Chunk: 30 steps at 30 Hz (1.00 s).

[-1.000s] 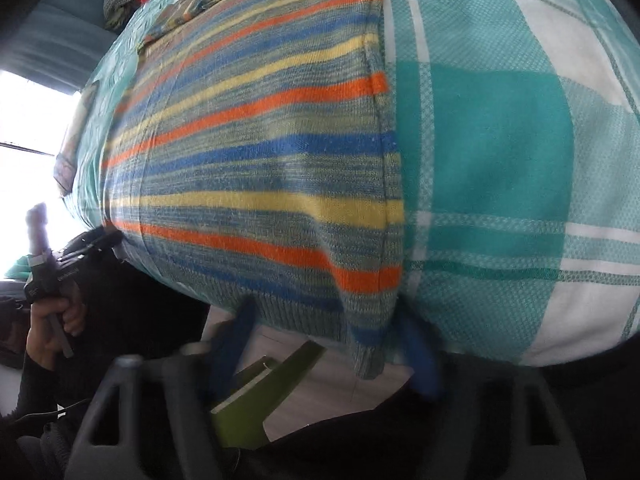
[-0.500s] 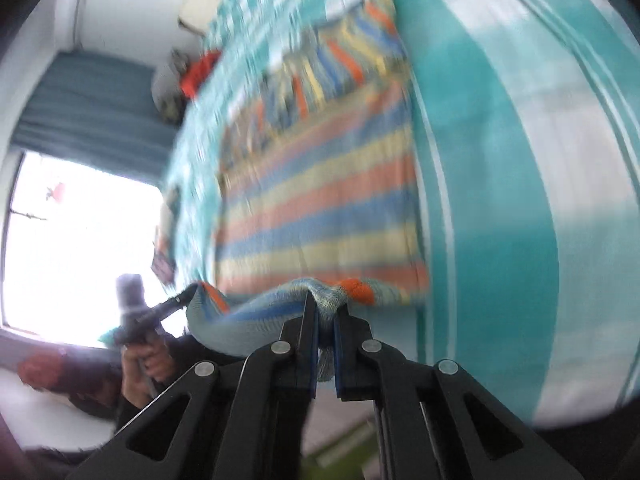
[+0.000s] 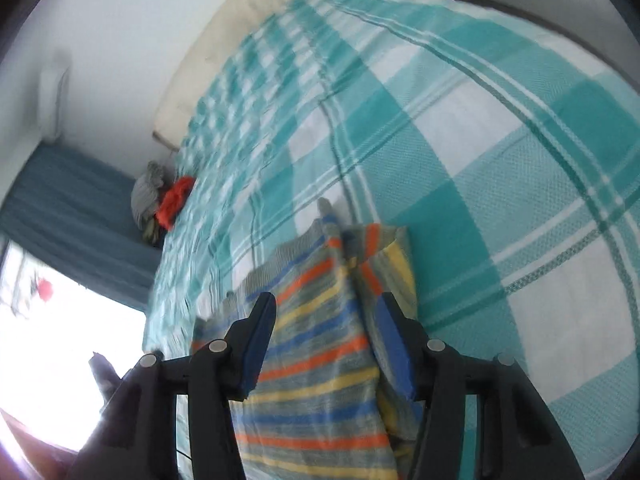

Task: Fold small clothes
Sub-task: 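Grasp the sweater hem with both grippers and fold it toward the collar, then release the sweater and lift both tools away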

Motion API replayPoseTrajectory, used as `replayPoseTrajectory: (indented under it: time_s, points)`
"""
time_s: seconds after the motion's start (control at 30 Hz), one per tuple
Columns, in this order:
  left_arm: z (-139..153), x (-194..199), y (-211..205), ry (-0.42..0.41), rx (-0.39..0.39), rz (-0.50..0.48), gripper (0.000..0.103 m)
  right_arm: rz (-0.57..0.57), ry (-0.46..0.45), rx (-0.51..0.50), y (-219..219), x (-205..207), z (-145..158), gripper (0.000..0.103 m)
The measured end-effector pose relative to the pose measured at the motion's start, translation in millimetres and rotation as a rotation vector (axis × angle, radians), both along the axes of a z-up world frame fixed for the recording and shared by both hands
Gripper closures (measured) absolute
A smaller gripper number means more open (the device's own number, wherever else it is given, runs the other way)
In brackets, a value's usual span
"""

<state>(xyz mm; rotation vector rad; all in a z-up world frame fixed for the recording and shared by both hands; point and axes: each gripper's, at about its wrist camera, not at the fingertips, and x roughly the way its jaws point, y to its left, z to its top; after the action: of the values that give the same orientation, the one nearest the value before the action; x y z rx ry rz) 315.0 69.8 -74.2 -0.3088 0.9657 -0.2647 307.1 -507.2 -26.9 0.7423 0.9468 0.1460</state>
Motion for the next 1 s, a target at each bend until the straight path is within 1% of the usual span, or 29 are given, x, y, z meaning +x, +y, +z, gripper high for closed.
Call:
replayPoseTrajectory:
  time_s: [0.03,0.07,0.1,0.17,0.2,0.27,0.3,0.37,0.4,0.43,0.47,0.53,0.57,0.6,0.63,0.67,0.7,0.77,0.8,0.87,0.9,0.97,1.0]
  points:
    - [-2.1,-7.8,-4.3,-0.002,0.015,-0.027,0.031,0.058,-0.019,-0.078,11.8,-8.3,4.5,0.050]
    - [-5.8,-18.6,-9.4,0.003,0.028,-0.064,0.029,0.111,-0.019,-0.139,20.0,-17.2,6.1,0.050]
    - [-9.2,-25.7,-15.7,0.009,0.042,-0.095,0.029,0.153,-0.015,-0.179,24.7,-27.7,6.4,0.049]
    - [-15.9,-51.3,-20.2,0.009,0.078,-0.132,0.027,0.216,-0.016,-0.226,27.4,-57.7,-1.1,0.049]
    - [-20.5,-63.1,-21.9,0.010,0.110,-0.141,0.027,0.243,-0.012,-0.265,34.6,-71.2,-2.5,0.049]
    - [-28.3,-74.8,-24.9,0.015,0.140,-0.148,0.027,0.288,-0.004,-0.314,43.8,-88.0,-7.5,0.049]
    - [-33.3,-80.3,-24.7,0.026,0.146,-0.147,0.027,0.314,0.001,-0.313,44.6,-92.7,-11.5,0.049]
    - [-37.4,-88.9,-21.6,0.047,0.130,-0.129,0.027,0.345,0.025,-0.316,46.6,-93.4,-18.7,0.056]
    - [-37.1,-94.6,-17.8,0.052,0.107,-0.118,0.027,0.346,0.031,-0.314,47.3,-93.4,-19.6,0.060]
    - [-36.7,-99.2,-15.6,0.051,0.092,-0.112,0.027,0.351,0.038,-0.310,48.0,-94.5,-19.1,0.061]
    - [-36.1,-102.3,-14.3,0.049,0.082,-0.109,0.027,0.362,0.054,-0.328,50.8,-95.9,-19.2,0.061]
    - [-36.3,-111.5,-13.1,0.042,0.085,-0.115,0.027,0.374,0.111,-0.376,53.7,-84.2,-29.5,0.061]
    - [-37.7,-115.2,-12.8,0.044,0.091,-0.119,0.027,0.376,0.130,-0.365,53.8,-83.7,-35.3,0.064]
    - [-38.7,-119.7,-11.7,0.052,0.099,-0.123,0.027,0.379,0.141,-0.322,50.2,-84.5,-41.1,0.091]
    - [-38.8,-123.9,-10.2,0.058,0.103,-0.124,0.027,0.378,0.148,-0.299,47.5,-85.4,-42.9,0.100]
    - [-37.8,-129.2,-7.5,0.059,0.103,-0.123,0.027,0.368,0.149,-0.278,43.4,-89.1,-41.9,0.100]
    - [-35.9,-137.1,-3.5,0.052,0.094,-0.122,0.027,0.362,0.127,-0.254,37.8,-98.8,-34.5,0.100]
    - [-34.6,-148.7,2.2,0.043,0.076,-0.123,0.026,0.361,0.092,-0.259,30.4,-119.1,-20.8,0.100]
    - [-36.7,-152.6,3.2,0.044,0.073,-0.125,0.026,0.362,0.093,-0.265,28.9,-128.3,-20.4,0.100]
    - [-43.2,-154.2,1.6,0.061,0.086,-0.133,0.026,0.371,0.123,-0.273,28.8,-136.0,-29.8,0.100]
    - [-47.3,-153.3,0.0,0.078,0.103,-0.133,0.026,0.378,0.139,-0.282,30.7,-135.2,-38.2,0.100]
    - [-46.8,-152.3,0.1,0.087,0.111,-0.121,0.027,0.374,0.145,-0.289,34.5,-130.9,-42.3,0.099]
    - [-41.3,-152.9,2.0,0.070,0.092,-0.112,0.027,0.369,0.143,-0.292,35.9,-128.1,-39.8,0.094]
